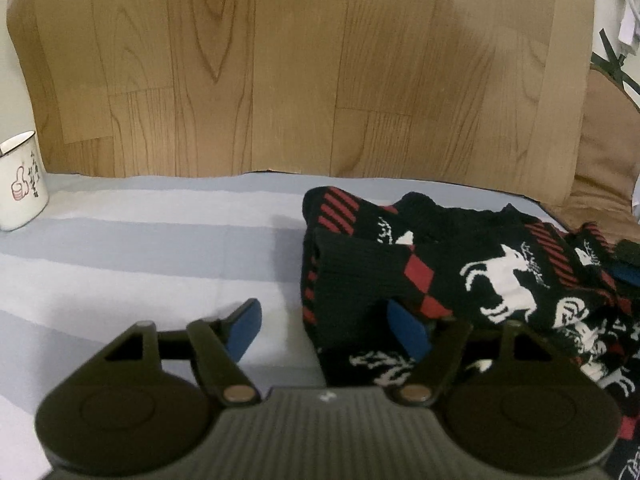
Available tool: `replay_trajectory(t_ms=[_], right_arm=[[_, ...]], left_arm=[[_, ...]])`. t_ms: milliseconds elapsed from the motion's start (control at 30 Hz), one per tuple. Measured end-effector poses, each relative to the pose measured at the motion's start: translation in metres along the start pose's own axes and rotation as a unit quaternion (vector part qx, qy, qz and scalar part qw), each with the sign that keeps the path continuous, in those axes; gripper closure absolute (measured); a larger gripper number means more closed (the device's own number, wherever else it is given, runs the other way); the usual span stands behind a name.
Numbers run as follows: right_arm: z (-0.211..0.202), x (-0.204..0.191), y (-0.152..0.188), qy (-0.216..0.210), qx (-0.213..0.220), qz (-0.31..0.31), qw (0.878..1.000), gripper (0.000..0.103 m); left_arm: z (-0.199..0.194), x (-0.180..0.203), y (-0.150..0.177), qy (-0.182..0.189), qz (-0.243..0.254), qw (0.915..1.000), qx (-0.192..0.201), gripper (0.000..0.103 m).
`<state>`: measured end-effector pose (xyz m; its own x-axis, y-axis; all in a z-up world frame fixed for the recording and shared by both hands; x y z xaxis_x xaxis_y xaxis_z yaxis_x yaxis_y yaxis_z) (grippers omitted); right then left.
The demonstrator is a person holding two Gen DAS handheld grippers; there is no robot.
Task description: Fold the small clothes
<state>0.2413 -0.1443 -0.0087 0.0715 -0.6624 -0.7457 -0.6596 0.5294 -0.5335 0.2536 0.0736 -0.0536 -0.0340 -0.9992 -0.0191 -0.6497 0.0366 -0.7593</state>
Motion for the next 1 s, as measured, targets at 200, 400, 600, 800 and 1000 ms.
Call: replay_trajectory(t_ms=[200,400,600,800,1000], right_arm=[[-0.015,-0.009,0.027,0.009,-0.039,-0.095,0.995,0.066],[-0.018,-0.038,0.066,0.019,-0.071,-0.224,0.972,0.052],[-0.010,-0.034,0.070,0.021,-0.073,-0.226,0.971,0.047],[-0.012,-0.025,0.062,-0.009,-0.076,-0.161,0.984,0.047],[-0.014,-0.024,0.061,-0.021,-0.075,-0.145,0.986,0.044]], left_arm=[[-0.001,0.001,0.002,-0.006,-0.004,1.0000,-0.002,0.025],[-0.010,0.003,-0.002,-0.005,0.005,0.9998,0.020,0.025],[-0.015,0.011,-0.006,-0.004,0.028,0.9993,0.024,0.025],[-0.044,0.022,-0.012,-0.020,0.115,0.9896,0.084,0.010],[-0.076,0.059,0.001,-0.008,0.276,0.9512,0.139,0.005]])
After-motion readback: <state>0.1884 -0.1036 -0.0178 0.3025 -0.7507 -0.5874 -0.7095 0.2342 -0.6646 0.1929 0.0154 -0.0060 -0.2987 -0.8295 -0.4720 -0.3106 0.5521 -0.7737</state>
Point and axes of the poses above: each gripper's, at about its wrist camera, not at the fingertips, and z roughly the way its jaws point, x to its right, y to its underside, the point moved 5 cm from there along z, roughly the way its jaws point, and after that the axes turned 8 degrees about z, right-handed, at the moved point
